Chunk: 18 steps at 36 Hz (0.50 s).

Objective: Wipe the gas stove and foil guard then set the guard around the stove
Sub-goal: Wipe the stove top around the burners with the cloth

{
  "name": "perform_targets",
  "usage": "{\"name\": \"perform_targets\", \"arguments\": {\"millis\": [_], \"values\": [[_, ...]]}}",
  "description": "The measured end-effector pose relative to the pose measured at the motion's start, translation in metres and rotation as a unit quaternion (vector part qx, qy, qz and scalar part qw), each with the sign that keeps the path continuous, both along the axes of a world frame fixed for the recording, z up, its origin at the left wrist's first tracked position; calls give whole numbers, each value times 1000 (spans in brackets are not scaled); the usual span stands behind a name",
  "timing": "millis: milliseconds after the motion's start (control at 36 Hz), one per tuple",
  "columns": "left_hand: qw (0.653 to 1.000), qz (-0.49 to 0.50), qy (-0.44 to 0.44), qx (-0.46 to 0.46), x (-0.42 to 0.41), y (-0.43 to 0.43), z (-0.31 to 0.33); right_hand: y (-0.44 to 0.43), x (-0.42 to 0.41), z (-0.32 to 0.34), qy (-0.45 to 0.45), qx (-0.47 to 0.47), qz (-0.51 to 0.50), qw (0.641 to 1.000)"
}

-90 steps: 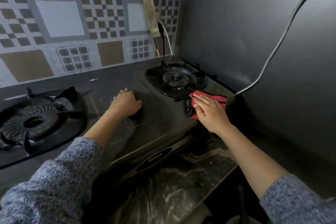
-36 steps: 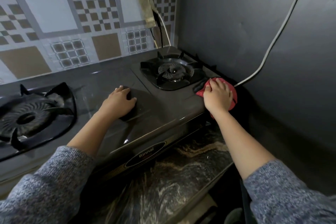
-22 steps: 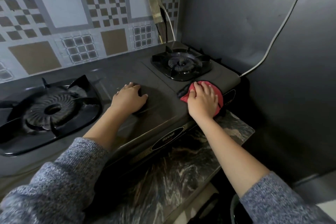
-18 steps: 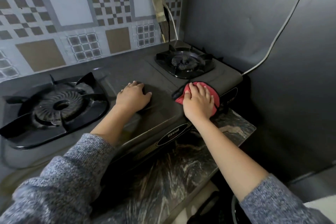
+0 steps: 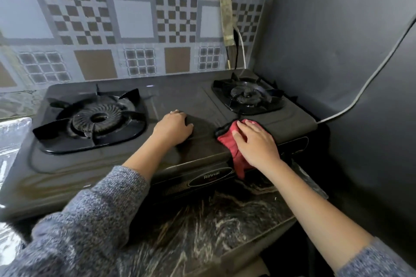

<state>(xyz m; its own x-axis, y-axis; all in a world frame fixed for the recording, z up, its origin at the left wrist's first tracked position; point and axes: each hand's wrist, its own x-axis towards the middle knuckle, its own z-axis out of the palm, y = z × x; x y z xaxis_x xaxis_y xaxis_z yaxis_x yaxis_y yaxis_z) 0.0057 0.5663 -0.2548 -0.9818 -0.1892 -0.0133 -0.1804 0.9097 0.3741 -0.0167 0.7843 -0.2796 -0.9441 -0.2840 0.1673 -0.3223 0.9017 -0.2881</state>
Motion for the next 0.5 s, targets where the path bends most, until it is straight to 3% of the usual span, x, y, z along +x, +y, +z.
{"name": "perform_targets", "arguments": {"millis": [194,278,500], "values": [[999,41,18,-9,11,19,3,18,-9,-4,85,-17,193,977],[999,44,19,-11,19,32,3,19,-15,-6,81,-7,263,961],[994,20,104,-39,50,74,-15,13,-30,-15,108,-50,211,970]]}}
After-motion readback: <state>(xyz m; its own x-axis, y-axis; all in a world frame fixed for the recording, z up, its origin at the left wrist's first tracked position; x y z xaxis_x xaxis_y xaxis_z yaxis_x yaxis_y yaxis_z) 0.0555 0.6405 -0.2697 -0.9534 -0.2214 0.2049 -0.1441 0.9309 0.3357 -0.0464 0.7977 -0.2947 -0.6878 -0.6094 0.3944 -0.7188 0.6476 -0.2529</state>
